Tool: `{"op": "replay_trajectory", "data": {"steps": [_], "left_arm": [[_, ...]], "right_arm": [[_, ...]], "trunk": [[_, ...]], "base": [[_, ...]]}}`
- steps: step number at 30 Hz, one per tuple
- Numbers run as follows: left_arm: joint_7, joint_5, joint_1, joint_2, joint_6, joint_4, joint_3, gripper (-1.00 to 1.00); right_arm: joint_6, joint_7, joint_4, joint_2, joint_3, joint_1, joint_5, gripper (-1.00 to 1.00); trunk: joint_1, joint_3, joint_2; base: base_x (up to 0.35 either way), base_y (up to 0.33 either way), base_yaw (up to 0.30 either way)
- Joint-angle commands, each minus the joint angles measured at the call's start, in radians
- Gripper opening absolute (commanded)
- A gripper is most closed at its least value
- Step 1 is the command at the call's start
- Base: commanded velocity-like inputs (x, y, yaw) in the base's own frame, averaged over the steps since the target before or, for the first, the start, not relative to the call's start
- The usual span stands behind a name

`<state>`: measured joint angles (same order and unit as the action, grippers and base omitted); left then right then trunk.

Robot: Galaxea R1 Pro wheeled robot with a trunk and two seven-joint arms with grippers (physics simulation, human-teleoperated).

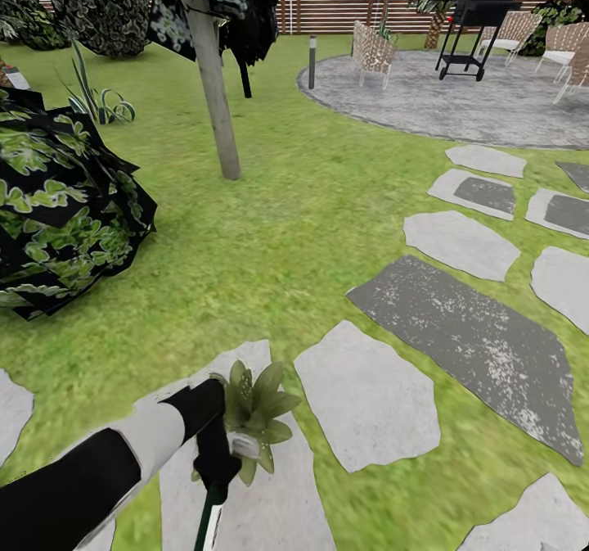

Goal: Pick up the pesticide atomizer in the garden and spray insectifuge to fully cover both potted plants in the garden.

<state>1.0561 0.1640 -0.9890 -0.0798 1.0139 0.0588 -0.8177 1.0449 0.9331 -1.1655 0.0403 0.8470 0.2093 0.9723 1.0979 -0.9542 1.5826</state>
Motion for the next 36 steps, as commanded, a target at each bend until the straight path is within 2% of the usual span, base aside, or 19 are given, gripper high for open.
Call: {"op": "replay_trajectory", "data": {"steps": [1,8,11,16,18,26,36], "left_arm": [[0.009,0.011,0.008,0.000,0.005,0.001,0.003,-1.00],[0.008,0.011,0.058,0.011,0.005,0.001,0.003,-1.00],[0.008,0.011,0.069,0.030,0.005,0.001,0.003,-1.00],[0.008,0.011,0.073,0.082,0.005,0.001,0.003,-1.00],[0.008,0.011,0.073,0.088,0.005,0.001,0.003,-1.00],[0.008,0.011,0.070,0.087,0.005,0.001,0.005,-1.00],[0.008,0.011,0.021,0.084,0.005,0.001,0.006,-1.00]], "right_arm": [[0.002,0.010,-0.001,0.000,0.001,0.001,0.009,1.00],[0.002,0.009,-0.001,0.000,0.001,0.001,0.010,1.00],[0.002,0.009,-0.001,0.000,0.001,0.001,0.011,1.00],[0.002,0.009,0.000,0.000,0.001,0.001,0.011,1.00],[0.002,0.008,0.000,0.000,0.001,0.001,0.011,1.00],[0.002,0.007,0.006,0.000,0.001,0.001,0.011,1.00],[0.002,0.009,0.006,0.000,0.001,0.001,0.011,1.00]], "trunk": [[0.000,-0.001,0.000],[0.000,-0.001,0.000],[0.000,-0.001,0.000],[0.000,-0.001,0.000],[0.000,-0.001,0.000],[0.000,-0.001,0.000],[0.000,-0.001,0.000]], "base": [[0.000,0.000,0.000],[0.000,0.000,0.000],[0.000,0.000,0.000],[0.000,0.000,0.000],[0.000,0.000,0.000],[0.000,0.000,0.000],[0.000,0.000,0.000]]}}
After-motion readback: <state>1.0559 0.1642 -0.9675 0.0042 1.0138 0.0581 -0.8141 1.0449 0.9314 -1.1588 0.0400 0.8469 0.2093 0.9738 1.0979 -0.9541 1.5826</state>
